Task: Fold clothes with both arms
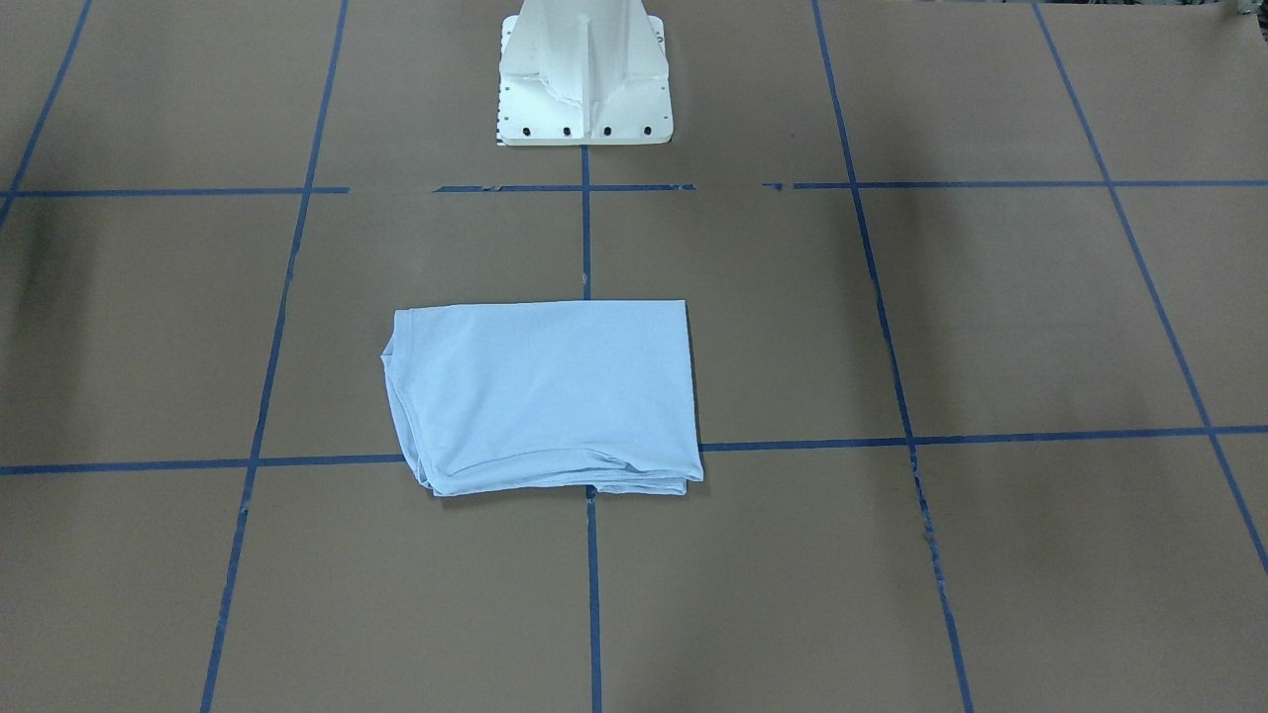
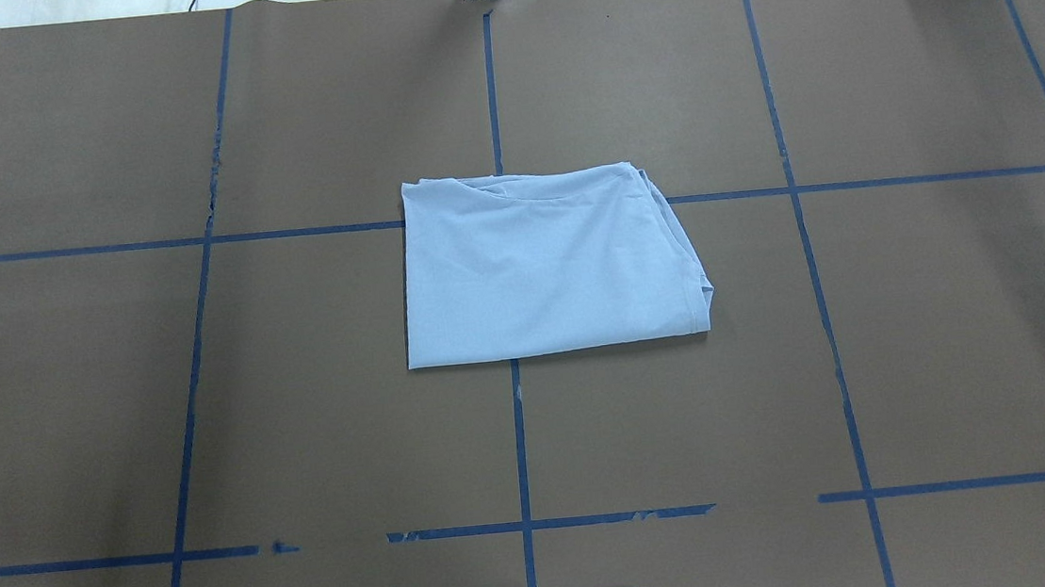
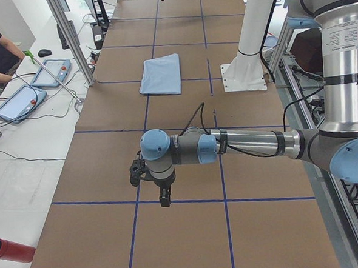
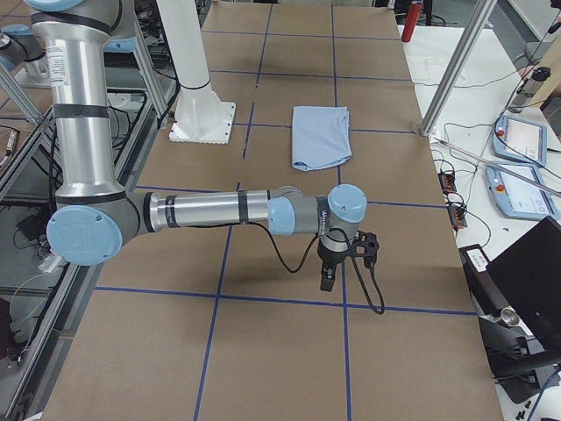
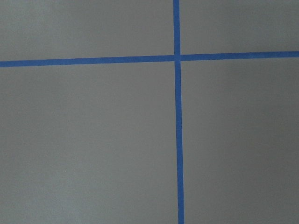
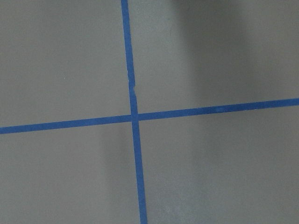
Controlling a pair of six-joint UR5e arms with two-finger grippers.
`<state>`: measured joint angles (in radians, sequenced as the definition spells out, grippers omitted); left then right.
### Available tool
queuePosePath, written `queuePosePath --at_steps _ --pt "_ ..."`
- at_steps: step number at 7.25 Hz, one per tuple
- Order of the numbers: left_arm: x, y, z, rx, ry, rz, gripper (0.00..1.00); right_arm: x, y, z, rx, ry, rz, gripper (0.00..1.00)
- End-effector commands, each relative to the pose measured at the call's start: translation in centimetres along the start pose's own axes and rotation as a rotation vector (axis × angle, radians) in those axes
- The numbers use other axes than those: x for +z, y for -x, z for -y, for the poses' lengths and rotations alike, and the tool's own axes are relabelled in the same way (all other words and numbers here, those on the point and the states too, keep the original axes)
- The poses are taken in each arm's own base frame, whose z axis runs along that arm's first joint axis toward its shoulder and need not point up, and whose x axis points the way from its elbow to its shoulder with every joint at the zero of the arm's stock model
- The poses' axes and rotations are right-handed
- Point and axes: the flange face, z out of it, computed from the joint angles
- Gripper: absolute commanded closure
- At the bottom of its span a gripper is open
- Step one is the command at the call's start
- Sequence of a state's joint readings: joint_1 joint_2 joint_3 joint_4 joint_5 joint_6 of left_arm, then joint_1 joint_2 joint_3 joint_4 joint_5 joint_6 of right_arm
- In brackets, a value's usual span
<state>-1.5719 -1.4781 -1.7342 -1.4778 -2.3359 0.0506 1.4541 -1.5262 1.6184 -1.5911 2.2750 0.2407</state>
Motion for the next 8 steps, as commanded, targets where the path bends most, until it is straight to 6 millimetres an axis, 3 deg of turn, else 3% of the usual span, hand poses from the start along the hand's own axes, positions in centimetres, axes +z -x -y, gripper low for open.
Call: queuePosePath --at_steps 1,8 --pt "0.09 0.04 0.16 0.003 0.001 0.001 0.0 0.01 0.06 -0.23 0.001 0.004 0.011 0.0" --pt "0.66 0.6 0.26 -0.01 0.014 0.002 0.0 0.28 -0.23 -0.85 0.001 0.009 0.021 0.0"
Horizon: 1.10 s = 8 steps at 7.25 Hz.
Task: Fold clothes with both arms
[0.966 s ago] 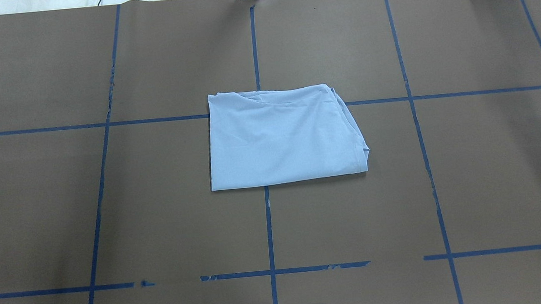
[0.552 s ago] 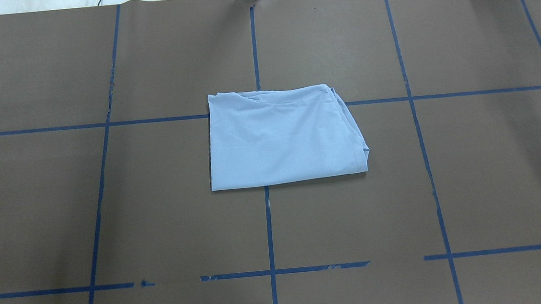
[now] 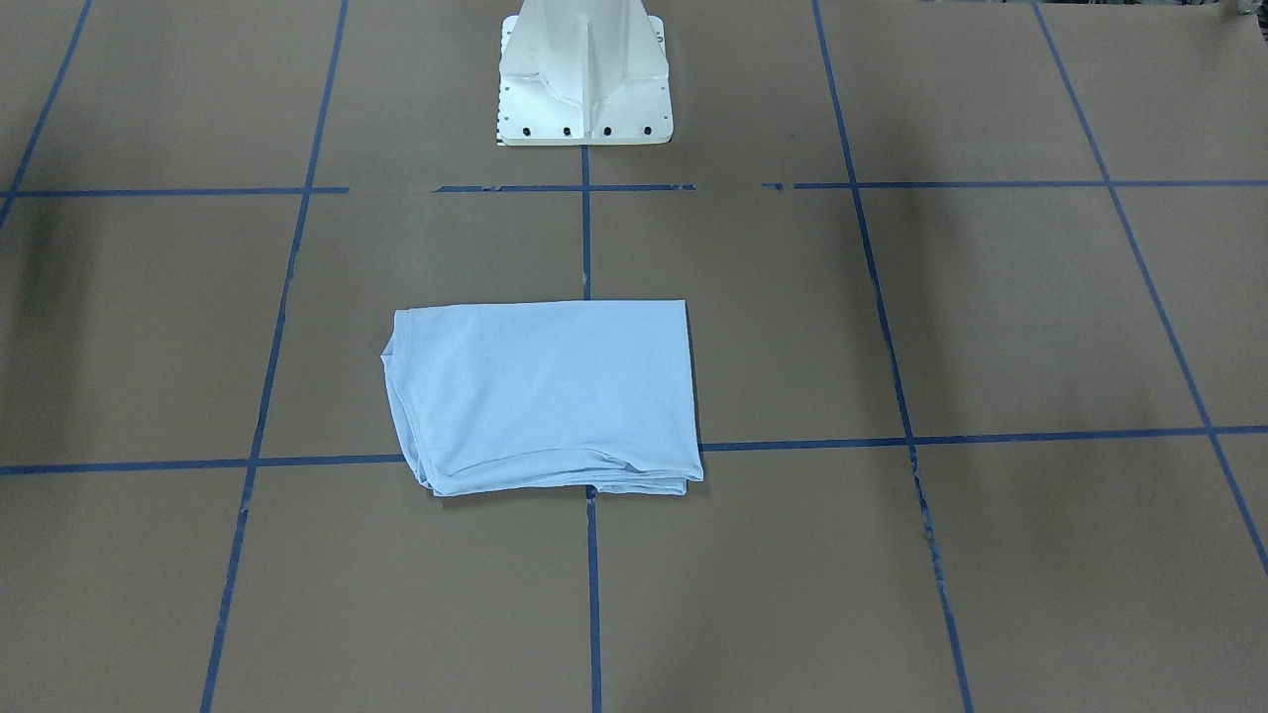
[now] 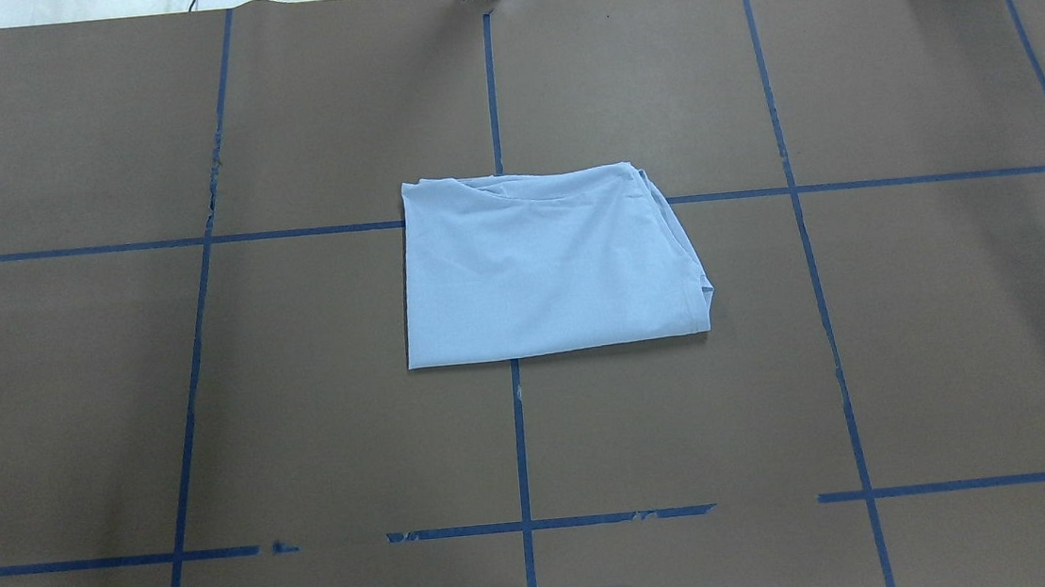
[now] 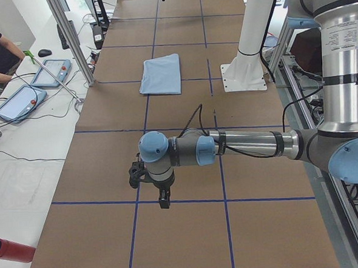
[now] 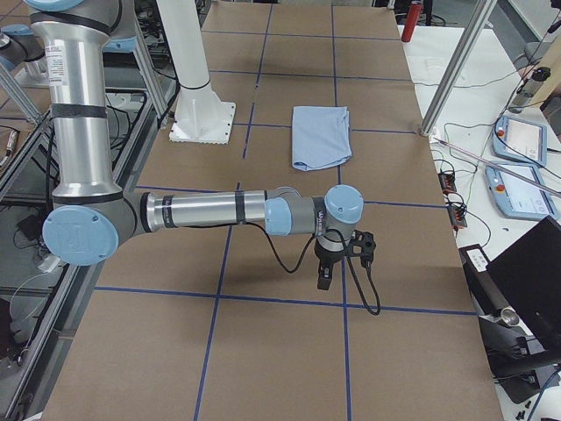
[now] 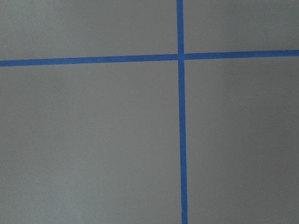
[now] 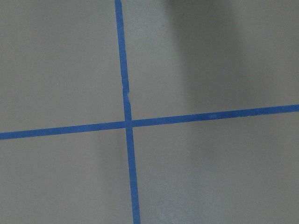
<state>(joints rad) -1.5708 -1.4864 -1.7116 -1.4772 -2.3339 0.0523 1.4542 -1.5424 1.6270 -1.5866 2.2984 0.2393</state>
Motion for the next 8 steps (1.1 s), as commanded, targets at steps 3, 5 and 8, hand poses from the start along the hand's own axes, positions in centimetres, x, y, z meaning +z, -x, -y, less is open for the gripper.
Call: queuePosePath --at_steps 3,5,8 --pt "0.15 0.15 -0.02 -0.003 0.003 0.001 0.0 0.11 -0.19 -0.21 0.0 0.001 -0.004 0.0" --pt "0.26 0.24 -0.04 -0.005 0.005 -0.001 0.0 0.05 -0.23 -0.11 -0.002 -0.004 -0.015 0.0" --pt "0.32 0.29 -0.05 -0.008 0.006 -0.001 0.0 0.07 -0.27 -0.13 0.0 -0.002 -0.017 0.0"
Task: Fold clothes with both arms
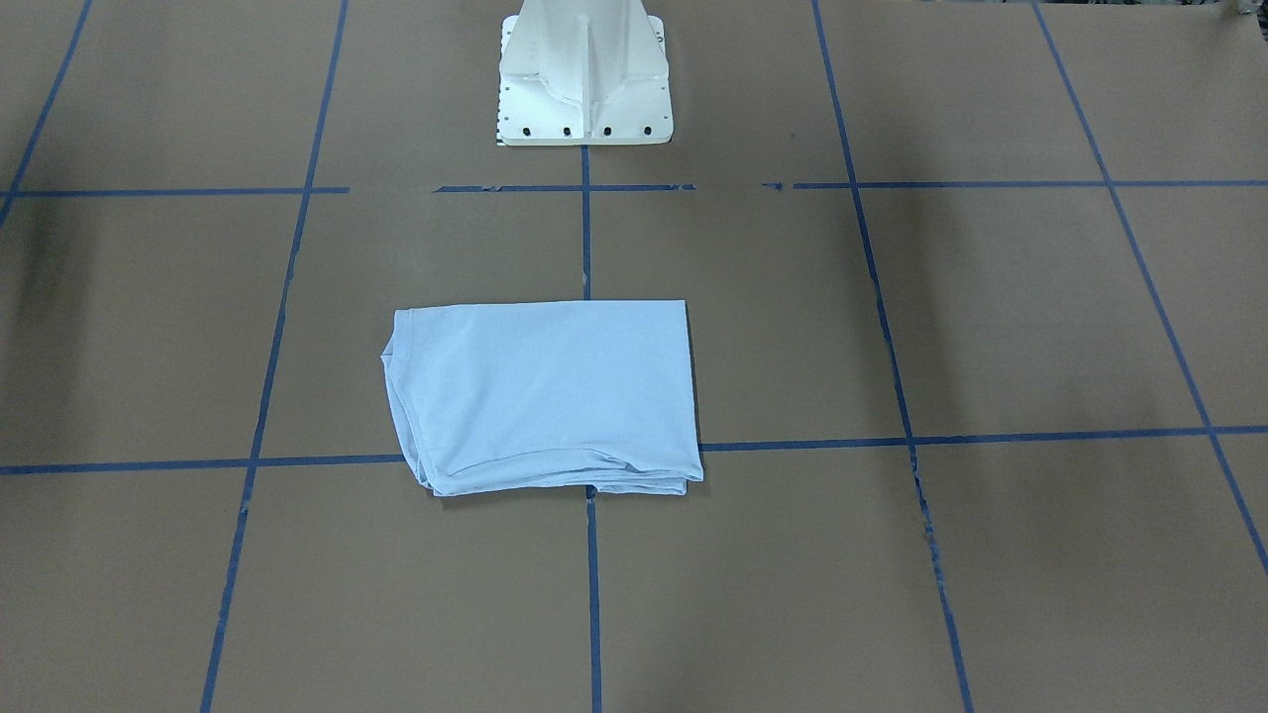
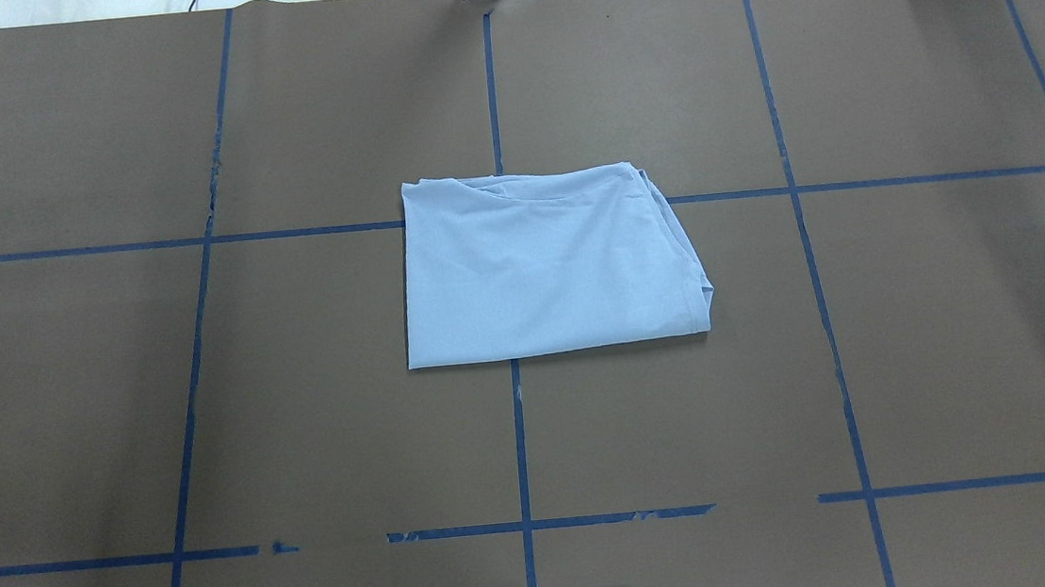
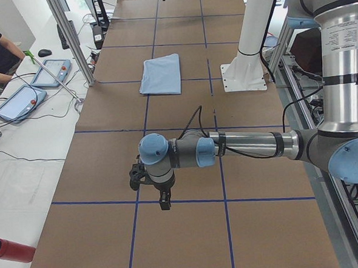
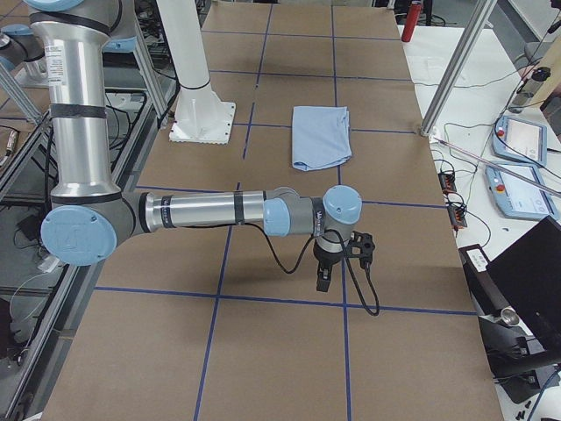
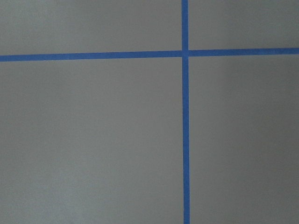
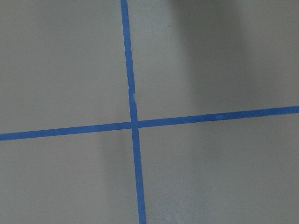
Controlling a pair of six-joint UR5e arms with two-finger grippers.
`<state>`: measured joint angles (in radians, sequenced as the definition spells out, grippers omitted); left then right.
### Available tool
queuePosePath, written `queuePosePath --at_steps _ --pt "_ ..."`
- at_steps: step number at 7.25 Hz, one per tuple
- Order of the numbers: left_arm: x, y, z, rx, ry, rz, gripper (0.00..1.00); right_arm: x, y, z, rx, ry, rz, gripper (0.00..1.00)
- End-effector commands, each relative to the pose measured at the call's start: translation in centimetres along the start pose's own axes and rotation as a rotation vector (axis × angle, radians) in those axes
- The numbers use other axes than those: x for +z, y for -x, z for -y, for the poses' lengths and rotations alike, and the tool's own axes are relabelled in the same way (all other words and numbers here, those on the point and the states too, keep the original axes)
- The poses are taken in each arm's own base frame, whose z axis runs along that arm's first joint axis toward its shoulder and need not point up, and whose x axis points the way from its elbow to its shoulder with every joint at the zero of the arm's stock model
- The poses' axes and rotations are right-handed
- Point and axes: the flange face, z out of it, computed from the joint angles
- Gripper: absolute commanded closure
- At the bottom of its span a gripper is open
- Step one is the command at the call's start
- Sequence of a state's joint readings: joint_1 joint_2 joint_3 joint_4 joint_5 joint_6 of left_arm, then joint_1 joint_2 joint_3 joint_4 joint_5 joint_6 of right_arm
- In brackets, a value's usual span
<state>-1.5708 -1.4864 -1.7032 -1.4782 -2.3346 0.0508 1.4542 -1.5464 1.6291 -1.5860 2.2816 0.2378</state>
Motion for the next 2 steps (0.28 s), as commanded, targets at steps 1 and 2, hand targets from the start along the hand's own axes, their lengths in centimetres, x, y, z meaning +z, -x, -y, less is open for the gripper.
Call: queuePosePath --at_steps 1,2 --pt "0.01 0.01 0.0 -0.002 0.0 0.0 0.0 0.01 -0.01 0.0 0.002 0.001 -0.001 0.0" --pt "0.01 0.01 0.0 -0.002 0.0 0.0 0.0 0.01 -0.01 0.0 0.003 0.001 -0.001 0.0"
